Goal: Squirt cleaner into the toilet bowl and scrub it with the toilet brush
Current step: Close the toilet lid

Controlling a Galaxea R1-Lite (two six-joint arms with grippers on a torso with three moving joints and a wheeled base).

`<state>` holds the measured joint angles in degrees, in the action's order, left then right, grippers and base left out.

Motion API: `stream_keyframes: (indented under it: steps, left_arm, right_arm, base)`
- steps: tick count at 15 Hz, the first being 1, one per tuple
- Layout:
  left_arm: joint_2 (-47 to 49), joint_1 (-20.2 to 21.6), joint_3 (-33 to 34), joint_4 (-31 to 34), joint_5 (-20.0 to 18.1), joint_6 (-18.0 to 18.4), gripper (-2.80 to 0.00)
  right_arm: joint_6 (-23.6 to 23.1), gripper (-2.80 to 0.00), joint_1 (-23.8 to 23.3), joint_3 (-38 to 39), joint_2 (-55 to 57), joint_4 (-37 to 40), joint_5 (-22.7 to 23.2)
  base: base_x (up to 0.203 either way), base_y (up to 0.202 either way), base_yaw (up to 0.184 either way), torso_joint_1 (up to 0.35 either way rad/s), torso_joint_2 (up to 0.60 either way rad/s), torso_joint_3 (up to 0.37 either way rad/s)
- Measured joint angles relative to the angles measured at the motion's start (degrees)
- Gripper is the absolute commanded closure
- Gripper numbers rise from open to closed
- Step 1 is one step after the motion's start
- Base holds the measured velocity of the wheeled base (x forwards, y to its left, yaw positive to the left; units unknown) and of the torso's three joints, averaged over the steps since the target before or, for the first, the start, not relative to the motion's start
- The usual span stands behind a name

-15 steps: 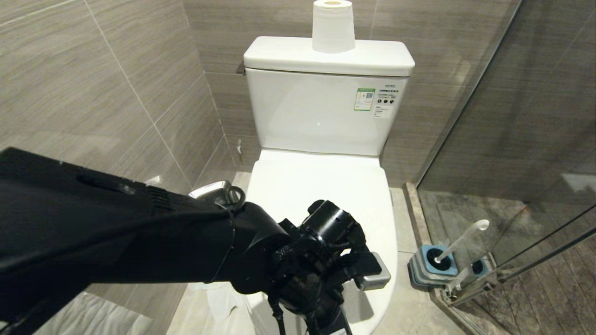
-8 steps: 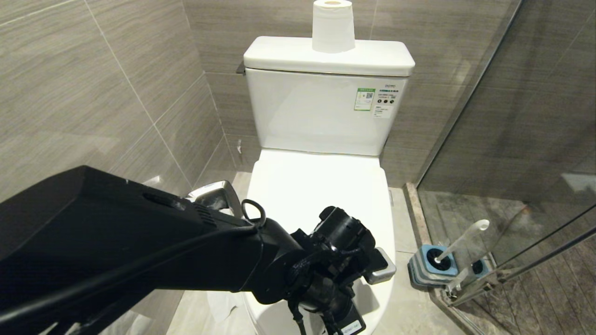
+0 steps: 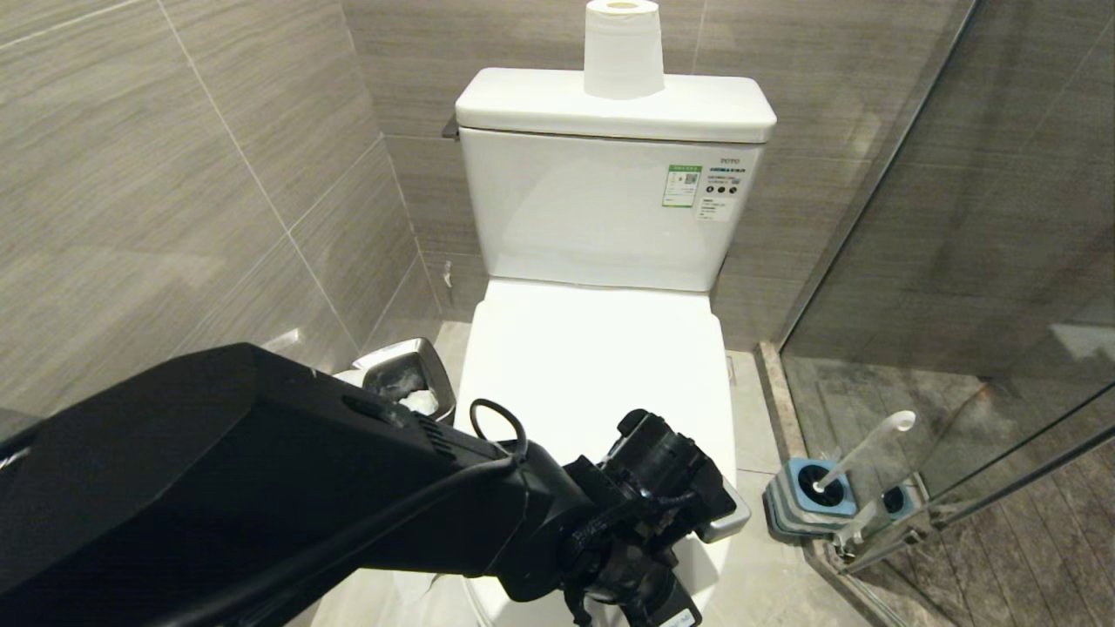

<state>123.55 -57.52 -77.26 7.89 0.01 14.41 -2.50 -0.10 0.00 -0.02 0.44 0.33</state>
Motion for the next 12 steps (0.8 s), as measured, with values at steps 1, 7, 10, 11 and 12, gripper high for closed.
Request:
stream_keyframes:
  steps: [1, 7, 10, 11, 12]
  left_arm:
    - [0.3, -0.1, 0.0, -0.4, 0.0, 0.0, 0.00]
    - [1.2, 0.0, 1.3, -0.9, 0.0, -0.2, 0.00]
    - [2.1, -0.1, 1.4, -2.4, 0.0, -0.3, 0.00]
    - [2.5, -0.4, 1.4, -2.5, 0.0, -0.3, 0.00]
    - [2.9, -0.6, 1.4, -3.0, 0.0, -0.3, 0.00]
  right_arm:
    - [0.0, 0.00, 0.0, 0.0, 0.0, 0.0, 0.0]
    - [0.0, 0.00, 0.0, 0.0, 0.0, 0.0, 0.0]
    - [0.0, 0.00, 0.0, 0.0, 0.0, 0.0, 0.0]
    - [0.0, 0.00, 0.0, 0.0, 0.0, 0.0, 0.0]
    - [0.0, 0.00, 0.0, 0.0, 0.0, 0.0, 0.0]
  base:
    - [0.000, 0.000, 0.000, 0.000, 0.00, 0.000]
    - [0.000, 0.000, 0.000, 0.000, 0.00, 0.000]
    - [0.000, 0.000, 0.000, 0.000, 0.00, 0.000]
    - [0.000, 0.000, 0.000, 0.000, 0.00, 0.000]
    - [0.000, 0.000, 0.000, 0.000, 0.00, 0.000]
